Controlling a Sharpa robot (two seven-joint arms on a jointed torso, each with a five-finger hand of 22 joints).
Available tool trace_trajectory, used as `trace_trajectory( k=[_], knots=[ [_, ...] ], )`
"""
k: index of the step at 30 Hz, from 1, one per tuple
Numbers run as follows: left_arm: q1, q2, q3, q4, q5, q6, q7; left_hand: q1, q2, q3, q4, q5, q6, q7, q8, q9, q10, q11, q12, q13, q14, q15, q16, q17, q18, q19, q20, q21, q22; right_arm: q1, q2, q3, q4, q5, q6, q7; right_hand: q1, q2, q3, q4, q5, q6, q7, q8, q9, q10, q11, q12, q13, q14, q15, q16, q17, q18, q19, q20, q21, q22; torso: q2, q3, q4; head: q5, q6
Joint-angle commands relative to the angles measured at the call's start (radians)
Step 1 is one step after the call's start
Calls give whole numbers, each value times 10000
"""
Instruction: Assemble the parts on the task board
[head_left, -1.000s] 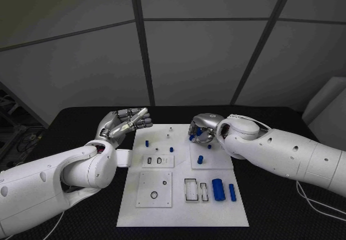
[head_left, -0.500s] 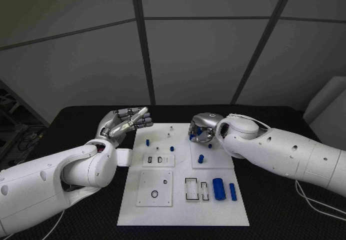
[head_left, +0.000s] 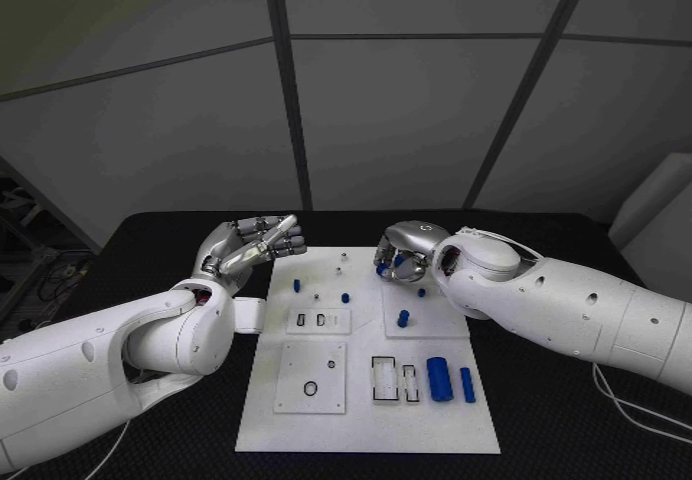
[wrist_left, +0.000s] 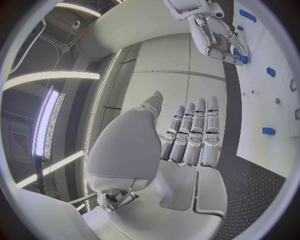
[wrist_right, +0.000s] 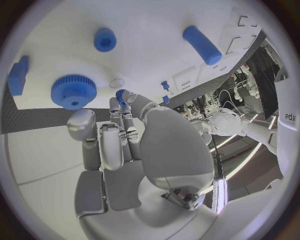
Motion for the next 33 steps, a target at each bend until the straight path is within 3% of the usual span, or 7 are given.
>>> trace_trajectory(
  k=[1,5,19,33],
  knots=[
    [14,-13,10,30,-95,116,18,0,92,-7,-41,-30,24,63,-65,-16,21,20,-76,-16,20,56,-77,-13,-188,51,8,3,-18,23,64,9,30,-84,-1073,-1,90,-58,121,-19,144,23,56,-38,5,87,-49,-94,-17,584,-29,77,23,-147,11,-24,81,48,8,-6,5,26,51],
    [14,-18,10,33,-95,119,16,0,92,-7,-41,-30,24,63,-65,-16,21,20,-76,-16,20,56,-77,-13,-188,51,8,3,-18,34,269,9,-146,-84,-1433,-104,59,-132,242,-41,385,18,77,-75,6,97,-30,-147,-21,582,-10,95,31,-150,-12,-12,141,103,21,-7,19,19,75],
    [16,24,11,29,-95,152,-2,1,96,-10,-49,-30,23,64,-73,-19,18,22,-87,-16,20,58,-87,-15,-189,49,9,-2,-21,57,1324,10,-1123,-85,-1806,-269,-12,-186,282,-21,394,20,93,-95,9,93,-15,-186,-24,583,1,112,47,-152,-28,2,174,133,45,-10,29,44,56],
    [23,45,13,21,-95,174,-30,2,98,-13,-54,-30,22,65,-79,-21,15,24,-95,-16,19,60,-94,-17,-191,46,10,-6,-24,62,1856,9,-1676,-90,-1596,-298,-124,-229,304,38,362,-7,107,-133,6,65,1,-236,-30,582,19,122,47,-153,-51,23,197,152,35,-2,17,118,-3]
  ],
)
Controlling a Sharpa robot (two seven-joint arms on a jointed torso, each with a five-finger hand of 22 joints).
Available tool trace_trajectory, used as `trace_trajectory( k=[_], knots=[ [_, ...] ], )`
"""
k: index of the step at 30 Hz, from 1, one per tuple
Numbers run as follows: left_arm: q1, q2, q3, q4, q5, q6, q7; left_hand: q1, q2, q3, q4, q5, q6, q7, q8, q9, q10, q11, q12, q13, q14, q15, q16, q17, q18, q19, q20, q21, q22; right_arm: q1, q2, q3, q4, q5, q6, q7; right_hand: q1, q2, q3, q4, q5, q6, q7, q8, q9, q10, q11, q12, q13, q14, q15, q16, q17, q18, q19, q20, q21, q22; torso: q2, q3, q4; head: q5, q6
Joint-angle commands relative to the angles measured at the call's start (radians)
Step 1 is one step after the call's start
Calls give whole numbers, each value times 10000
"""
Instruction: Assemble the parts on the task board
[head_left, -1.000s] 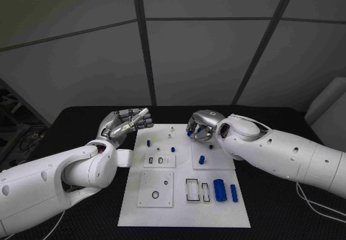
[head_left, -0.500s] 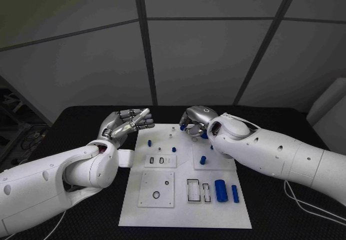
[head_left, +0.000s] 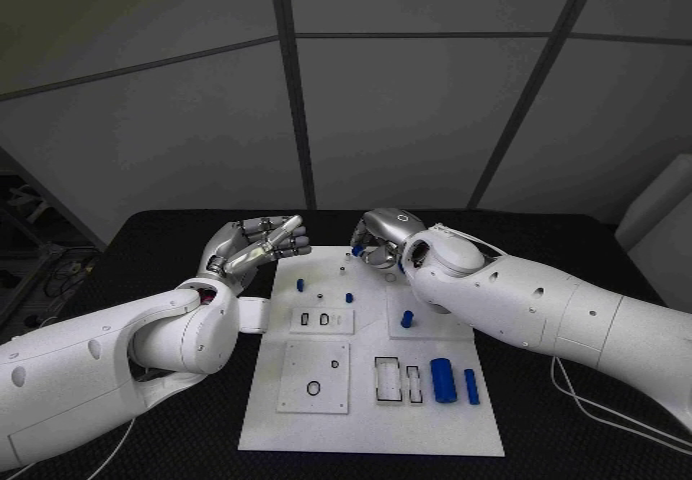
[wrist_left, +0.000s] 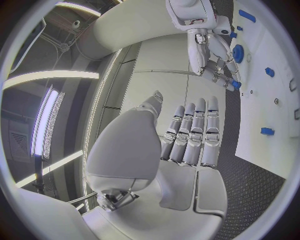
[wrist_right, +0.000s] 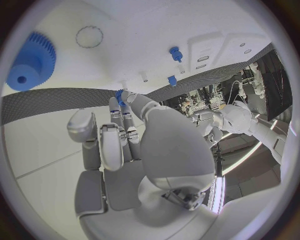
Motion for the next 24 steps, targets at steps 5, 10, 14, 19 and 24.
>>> trace_trajectory(
  k=[5,10,14,19,24],
  knots=[
    [20,16,12,23,-92,148,6,1,100,-18,-62,-30,21,66,-54,-14,11,26,-62,-17,18,62,-62,-12,-193,42,11,-12,-21,27,164,7,-169,-62,61,-24,-123,-21,30,62,-34,-19,52,-47,14,32,29,-42,-5,581,22,51,15,-154,-63,32,51,15,-9,9,-17,20,-25],
    [23,30,13,31,-92,155,3,1,100,-18,-62,-30,21,66,-54,-14,11,26,-62,-17,18,62,-62,-12,-193,42,11,-12,-21,27,315,7,-342,-61,99,-17,-123,-21,30,62,-34,-19,52,-47,14,32,29,-42,-5,581,22,51,15,-154,-63,32,51,15,-5,8,-11,19,-7],
    [24,38,13,37,-92,157,0,1,100,-18,-62,-30,21,66,-54,-14,11,26,-62,-17,18,62,-62,-12,-193,42,11,-12,-21,27,414,7,-453,-54,143,5,-139,-27,30,71,-45,-25,54,-53,14,27,30,-49,-6,580,24,51,12,-150,-77,35,44,0,-5,10,-11,26,-15],
    [27,40,13,44,-92,155,-4,1,100,-18,-62,-30,21,66,-54,-14,11,26,-62,-17,18,62,-62,-12,-193,42,11,-12,-21,27,506,6,-555,-43,253,13,-157,-34,32,82,-60,-34,56,-62,12,20,33,-59,-7,580,26,54,14,-149,-87,39,41,-7,-1,8,-14,35,-31],
    [32,43,14,42,-92,155,-5,-1,102,-25,-72,-30,19,69,-67,-18,6,29,-78,-17,17,66,-77,-15,-195,34,13,-22,-28,28,612,4,-650,-27,388,27,-171,-39,32,90,-74,-42,58,-69,11,14,34,-65,-8,579,27,54,12,-149,-90,43,43,-5,1,3,-17,36,-47]
  ],
)
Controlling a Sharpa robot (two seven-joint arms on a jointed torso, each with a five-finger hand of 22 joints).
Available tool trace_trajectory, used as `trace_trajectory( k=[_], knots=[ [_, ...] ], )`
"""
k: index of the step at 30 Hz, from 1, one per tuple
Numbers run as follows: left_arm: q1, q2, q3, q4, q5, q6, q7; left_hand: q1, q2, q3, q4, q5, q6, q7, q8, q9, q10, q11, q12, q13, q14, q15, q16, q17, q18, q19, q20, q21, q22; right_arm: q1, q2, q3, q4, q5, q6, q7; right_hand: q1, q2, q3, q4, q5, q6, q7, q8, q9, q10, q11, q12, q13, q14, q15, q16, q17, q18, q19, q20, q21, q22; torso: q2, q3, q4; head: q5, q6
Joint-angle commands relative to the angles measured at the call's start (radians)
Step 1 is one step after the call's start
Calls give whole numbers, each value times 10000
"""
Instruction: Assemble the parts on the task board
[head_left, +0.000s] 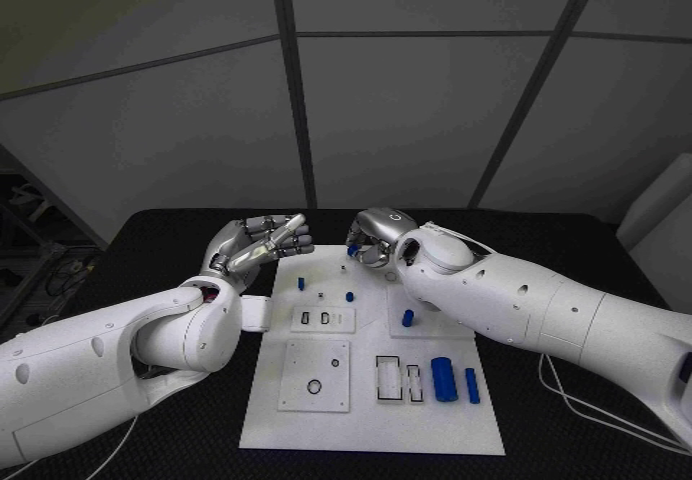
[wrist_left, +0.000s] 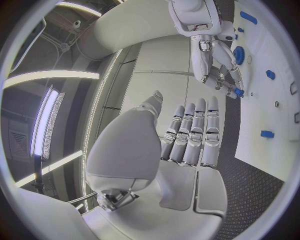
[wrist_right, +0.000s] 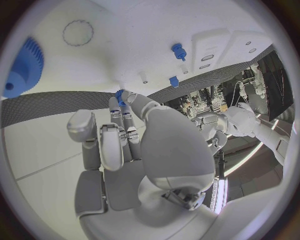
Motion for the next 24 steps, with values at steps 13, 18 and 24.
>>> trace_trajectory(
  k=[13,18,24],
  knots=[
    [34,9,14,71,-91,172,-24,-3,103,-4,-52,-30,19,71,-77,-11,3,31,-46,-9,17,68,-46,-11,-196,29,14,-29,-22,25,315,1,-269,-46,598,-151,-194,-31,32,105,-152,-122,86,-101,-8,-82,64,-133,-8,570,51,55,-2,-134,-120,29,16,-60,14,5,8,10,-34],
    [36,2,14,84,-91,189,-48,-7,104,-9,-55,-30,19,73,-82,-13,2,33,-53,-9,17,70,-52,-12,-197,25,15,-33,-25,25,392,1,-373,-79,685,-200,-207,-42,51,114,-173,-169,105,-132,-16,-138,83,-160,-16,566,66,53,-13,-127,-154,40,0,-92,17,-1,-4,34,-43],
    [36,-9,14,86,-91,202,-72,-10,103,-14,-57,-29,18,75,-87,-14,0,35,-60,-9,19,70,-56,-13,-197,23,16,-36,-27,25,447,1,-461,-91,702,-192,-227,-70,72,123,-191,-233,134,-170,-26,-225,113,-183,-27,563,91,59,-9,-125,-176,60,-4,-101,11,2,-10,46,-52]
  ],
)
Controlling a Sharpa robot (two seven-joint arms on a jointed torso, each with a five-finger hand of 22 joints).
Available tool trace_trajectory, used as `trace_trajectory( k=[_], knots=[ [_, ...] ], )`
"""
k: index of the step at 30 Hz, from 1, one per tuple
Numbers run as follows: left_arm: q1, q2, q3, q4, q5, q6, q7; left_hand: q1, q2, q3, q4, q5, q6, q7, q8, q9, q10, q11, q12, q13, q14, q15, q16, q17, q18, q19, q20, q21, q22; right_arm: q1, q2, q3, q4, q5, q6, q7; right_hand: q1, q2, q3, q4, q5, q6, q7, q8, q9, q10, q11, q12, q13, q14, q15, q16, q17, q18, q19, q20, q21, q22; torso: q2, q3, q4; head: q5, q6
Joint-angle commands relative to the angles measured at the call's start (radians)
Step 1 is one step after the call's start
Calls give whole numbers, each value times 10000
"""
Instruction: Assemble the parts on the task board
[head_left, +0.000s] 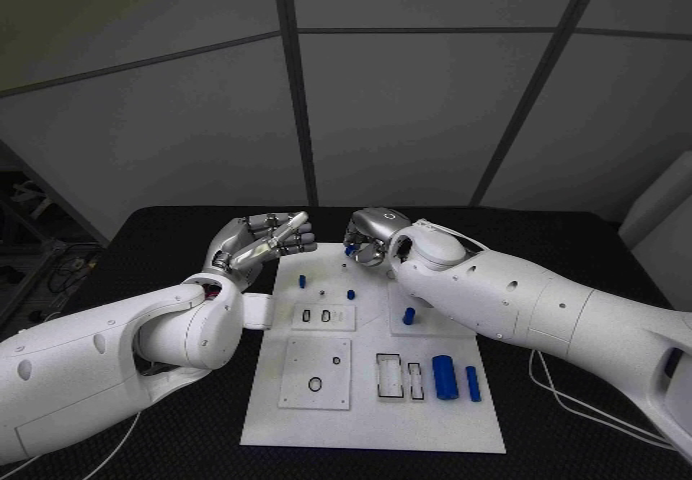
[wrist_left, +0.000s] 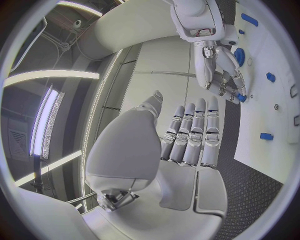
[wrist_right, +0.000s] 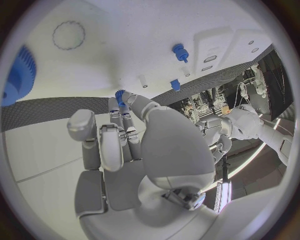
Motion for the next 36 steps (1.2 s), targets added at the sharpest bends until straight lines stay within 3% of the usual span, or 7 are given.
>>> trace_trajectory(
  k=[1,6,10,19,23,29,36],
  knots=[
    [19,-5,12,30,-90,156,-9,-10,103,-14,-58,-29,18,75,-45,-15,0,35,-60,-10,20,70,-58,-15,-197,23,16,-36,-15,-3,34,-8,-29,-68,258,-10,-106,-42,19,70,-57,-100,11,-66,-16,-164,11,-64,-30,562,103,64,0,-126,-74,34,-5,-14,-1,0,-7,3,-1],
    [20,-9,12,30,-90,167,-24,-10,103,-14,-58,-29,18,75,-45,-15,0,35,-60,-10,20,70,-58,-15,-197,23,16,-36,-15,-2,73,-8,-73,-70,266,47,-306,-248,3,172,-174,-591,168,-191,-113,-948,190,-87,-192,545,278,70,-22,-80,-297,165,-159,-288,-6,0,-6,10,2],
    [21,-19,12,29,-90,175,-39,-18,98,-26,-64,-30,13,81,-57,-18,-7,39,-74,-10,24,72,-66,-17,-196,24,16,-39,-18,-1,66,-9,-74,-36,145,133,-435,-517,-378,260,-449,-1975,89,-191,-225,-2130,353,-30,-371,284,400,-334,-786,142,-1097,363,-852,-1407,-8,0,-11,23,11],
    [23,-54,12,22,-91,169,-77,-22,105,-51,-95,-30,-16,93,-110,-29,-45,55,-138,-13,38,80,-104,-24,-196,26,21,-53,-30,-1,-294,-9,373,86,-411,284,-294,-504,-1241,347,-97,-2285,-5,-122,-154,-2554,401,381,-317,105,438,-525,-1213,226,-1393,462,-1238,-1910,-13,8,-28,21,22],
    [23,-79,11,25,-91,189,-105,-12,117,-50,-108,-29,-19,96,-122,-31,-53,58,-154,-13,44,81,-113,-25,-196,28,22,-56,-33,-3,-826,-9,911,513,-877,487,-231,-417,-1405,398,414,-1984,137,-48,-110,-2234,309,737,-281,126,369,-503,-1215,218,-1308,401,-1210,-1863,-23,10,-33,1,20],
    [23,-143,11,13,-167,266,-126,23,145,-41,-149,-29,-11,94,-139,-30,-50,57,-177,-9,62,80,-130,-27,-195,35,23,-60,-39,6,-2078,-1,2000,1767,-1252,837,-272,-363,-1458,544,598,-1435,295,140,-33,-1444,275,1208,-221,146,345,-496,-1229,209,-1262,356,-1192,-1833,-38,13,-53,9,59],
    [23,-197,10,-50,-276,334,-143,48,152,-43,-186,-30,7,80,-148,-27,-27,49,-187,-4,77,77,-144,-29,-194,38,23,-66,-45,96,-3702,14,3148,2920,-129,339,-663,-888,-2227,899,687,-1452,-20,180,-63,700,-223,2813,685,353,-70,-228,-723,85,-680,49,-827,-1207,-82,33,-149,28,100]
  ],
)
